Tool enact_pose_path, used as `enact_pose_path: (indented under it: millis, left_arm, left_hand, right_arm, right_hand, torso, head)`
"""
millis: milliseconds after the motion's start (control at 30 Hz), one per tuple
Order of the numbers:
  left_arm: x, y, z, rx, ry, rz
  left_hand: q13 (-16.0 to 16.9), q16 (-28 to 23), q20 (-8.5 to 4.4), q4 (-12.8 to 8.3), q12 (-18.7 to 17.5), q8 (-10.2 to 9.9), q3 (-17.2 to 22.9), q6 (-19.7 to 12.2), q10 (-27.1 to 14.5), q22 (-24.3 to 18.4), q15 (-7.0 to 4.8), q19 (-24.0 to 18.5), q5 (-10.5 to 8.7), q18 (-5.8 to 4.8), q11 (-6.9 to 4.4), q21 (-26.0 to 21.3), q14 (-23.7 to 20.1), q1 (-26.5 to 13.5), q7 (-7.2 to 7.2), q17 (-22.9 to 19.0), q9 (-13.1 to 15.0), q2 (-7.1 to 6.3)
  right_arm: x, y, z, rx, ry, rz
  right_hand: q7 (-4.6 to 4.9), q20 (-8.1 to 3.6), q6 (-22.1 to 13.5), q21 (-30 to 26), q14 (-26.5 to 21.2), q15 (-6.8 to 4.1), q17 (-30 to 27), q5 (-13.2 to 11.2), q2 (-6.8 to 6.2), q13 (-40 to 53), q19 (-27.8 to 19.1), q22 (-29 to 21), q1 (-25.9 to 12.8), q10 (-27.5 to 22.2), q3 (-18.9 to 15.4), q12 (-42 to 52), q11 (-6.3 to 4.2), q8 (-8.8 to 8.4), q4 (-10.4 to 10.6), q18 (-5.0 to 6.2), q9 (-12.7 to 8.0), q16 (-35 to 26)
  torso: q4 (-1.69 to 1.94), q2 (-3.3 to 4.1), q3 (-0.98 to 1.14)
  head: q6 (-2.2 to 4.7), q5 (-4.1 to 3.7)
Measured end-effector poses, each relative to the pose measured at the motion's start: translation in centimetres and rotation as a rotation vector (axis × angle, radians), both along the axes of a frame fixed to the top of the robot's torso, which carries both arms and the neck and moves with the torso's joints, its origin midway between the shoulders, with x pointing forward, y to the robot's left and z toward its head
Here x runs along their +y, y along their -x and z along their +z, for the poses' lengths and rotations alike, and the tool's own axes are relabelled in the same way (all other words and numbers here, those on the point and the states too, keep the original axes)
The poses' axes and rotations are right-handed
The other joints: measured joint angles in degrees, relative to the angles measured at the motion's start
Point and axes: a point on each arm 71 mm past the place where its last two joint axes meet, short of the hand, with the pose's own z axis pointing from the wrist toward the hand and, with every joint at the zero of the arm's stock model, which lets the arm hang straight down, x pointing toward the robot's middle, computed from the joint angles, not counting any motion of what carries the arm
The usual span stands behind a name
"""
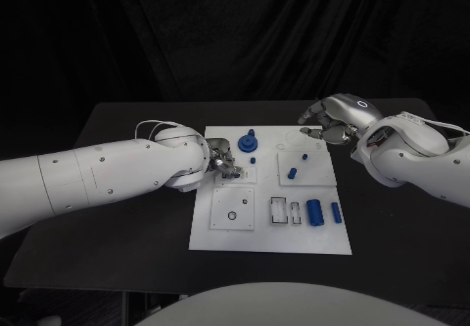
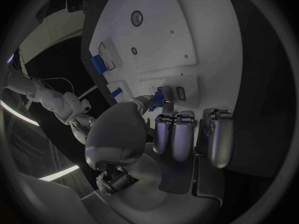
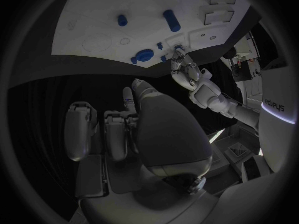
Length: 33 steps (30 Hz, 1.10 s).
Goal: Assemble the parts on the task board
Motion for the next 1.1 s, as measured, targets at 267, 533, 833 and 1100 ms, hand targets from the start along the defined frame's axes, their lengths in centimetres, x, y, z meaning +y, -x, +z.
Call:
enact_pose_path:
  millis: [267, 533, 833, 1100]
  left_arm:
    - [0.05, 0.04, 0.01, 0.0, 0.002, -0.001]
    - [0.02, 0.13, -0.02, 0.001, 0.003, -0.003]
    - [0.13, 0.19, -0.03, 0.002, 0.003, -0.002]
    - [0.24, 0.33, -0.04, 0.005, 0.004, -0.003]
  left_hand:
    - [0.0, 0.0, 0.0, -0.18, 0.0, -0.22, 0.17, -0.01, 0.0, 0.0, 0.0, 0.0, -0.01, 0.0, 0.0, 0.0, 0.0, 0.0, 0.01, 0.0, 0.02, 0.0]
    - [0.0, 0.0, -0.14, -0.17, 0.0, -0.22, 0.17, 0.01, 0.0, 0.0, 0.0, -0.14, -0.08, 0.0, 0.0, -0.23, 0.0, 0.0, 0.0, 0.04, 0.02, 0.0]
    - [0.0, 0.0, -0.21, -0.17, 0.0, -0.22, 0.17, 0.19, 0.0, 0.0, 0.0, -0.21, -0.32, 0.0, 0.0, -0.23, 0.0, -0.15, -0.17, 0.04, 0.03, -0.15]
    - [0.0, 0.0, -0.21, -0.16, 0.0, -0.46, 0.16, 0.19, 0.0, -0.01, 0.0, -0.21, -0.33, 0.0, 0.0, -0.22, 0.0, -0.16, -0.17, 0.04, 0.08, -0.15]
  right_arm:
    - [0.0, -0.02, -0.01, 0.001, 0.001, -0.001]
    - [0.02, -0.02, -0.04, 0.002, 0.001, -0.001]
    - [-0.02, -0.03, -0.06, 0.003, 0.002, -0.002]
    - [0.0, -0.03, -0.11, 0.004, 0.002, -0.002]
  right_hand:
    - [0.0, 0.0, 0.0, 0.0, 0.0, 0.0, 0.0, 0.0, 0.0, 0.0, 0.0, 0.0, 0.0, 0.0, 0.0, 0.0, 0.0, 0.0, 0.0, 0.0, 0.0, 0.0]
    - [0.0, 0.0, 0.0, 0.0, 0.0, 0.0, 0.0, 0.0, 0.0, -0.01, 0.0, 0.04, 0.0, 0.0, 0.0, 0.0, 0.0, 0.0, 0.0, 0.0, -0.09, 0.0]
    - [0.0, 0.0, 0.0, 0.0, 0.0, 0.0, 0.0, 0.0, 0.0, -0.01, 0.0, 0.04, 0.0, 0.0, 0.0, 0.0, 0.0, 0.0, 0.0, 0.0, -0.08, 0.0]
    - [0.0, 0.0, 0.0, 0.0, 0.0, 0.0, 0.0, -0.01, -0.24, -0.01, 0.0, 0.03, 0.24, 0.0, 0.15, 0.0, 0.0, 0.0, -0.15, 0.0, -0.08, 0.0]
  torso:
    - [0.01, 0.02, -0.02]
    - [-0.01, 0.0, -0.04]
    - [-0.04, 0.02, -0.04]
    - [-0.04, 0.03, -0.04]
  head:
    - [0.0, 0.05]
    - [0.0, 0.18]
    - [0.0, 0.19]
    - [0.0, 0.3]
